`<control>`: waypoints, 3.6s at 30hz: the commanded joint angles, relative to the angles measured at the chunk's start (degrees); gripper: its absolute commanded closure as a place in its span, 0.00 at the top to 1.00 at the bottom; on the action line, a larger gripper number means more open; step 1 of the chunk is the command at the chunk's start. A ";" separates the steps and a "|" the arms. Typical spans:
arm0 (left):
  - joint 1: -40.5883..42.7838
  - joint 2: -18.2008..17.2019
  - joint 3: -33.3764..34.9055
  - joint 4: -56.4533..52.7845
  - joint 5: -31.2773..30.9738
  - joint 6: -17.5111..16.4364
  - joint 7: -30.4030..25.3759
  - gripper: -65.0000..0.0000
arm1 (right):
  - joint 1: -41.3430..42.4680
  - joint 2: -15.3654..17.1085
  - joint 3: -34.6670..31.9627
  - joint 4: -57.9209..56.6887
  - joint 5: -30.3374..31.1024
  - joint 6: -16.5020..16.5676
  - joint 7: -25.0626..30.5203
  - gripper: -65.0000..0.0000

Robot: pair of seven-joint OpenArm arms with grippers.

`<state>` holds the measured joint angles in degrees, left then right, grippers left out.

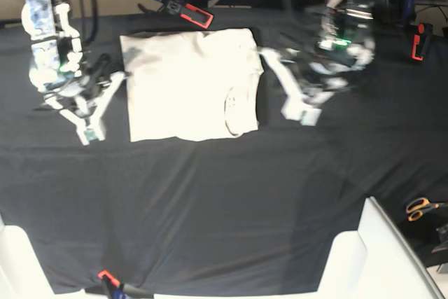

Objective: Fold the T-shirt properly
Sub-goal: 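Press the shirt edge flat with the left gripper, then withdraw, then lower the left gripper and grasp the shirt's collar edge, then drag the grasped collar edge across the shirt with the left gripper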

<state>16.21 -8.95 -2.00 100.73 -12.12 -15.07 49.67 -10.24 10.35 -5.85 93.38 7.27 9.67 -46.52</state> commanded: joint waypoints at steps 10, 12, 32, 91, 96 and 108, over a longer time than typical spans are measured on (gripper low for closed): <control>-0.60 -6.65 -13.96 0.24 -0.76 -0.27 3.21 0.00 | 1.23 -5.65 0.62 -10.35 0.07 2.94 1.12 0.00; -0.43 -6.65 -13.96 0.06 -0.85 -0.27 3.21 0.00 | 1.40 -5.38 0.70 -12.37 0.07 2.94 1.20 0.00; 2.47 -2.08 -9.21 -0.11 -2.69 -0.62 3.03 0.49 | 1.05 1.39 15.82 -1.30 -0.28 -7.25 -1.52 0.02; -16.43 6.80 6.79 -37.39 -27.05 -7.92 -0.57 0.00 | -0.27 1.30 20.31 -1.38 -0.28 -7.17 -1.08 0.60; -21.61 4.34 9.43 -36.24 -27.05 -7.92 4.44 0.00 | -0.27 1.30 20.31 -1.38 -0.28 -7.17 -1.08 0.60; -35.06 -0.94 27.80 -36.33 -27.05 -7.92 14.81 0.00 | -0.27 1.12 20.31 -1.38 -0.28 -7.17 -1.08 0.60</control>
<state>-17.54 -9.76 26.26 63.42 -38.81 -22.52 64.16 -11.11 10.76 14.26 91.11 7.27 2.55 -48.45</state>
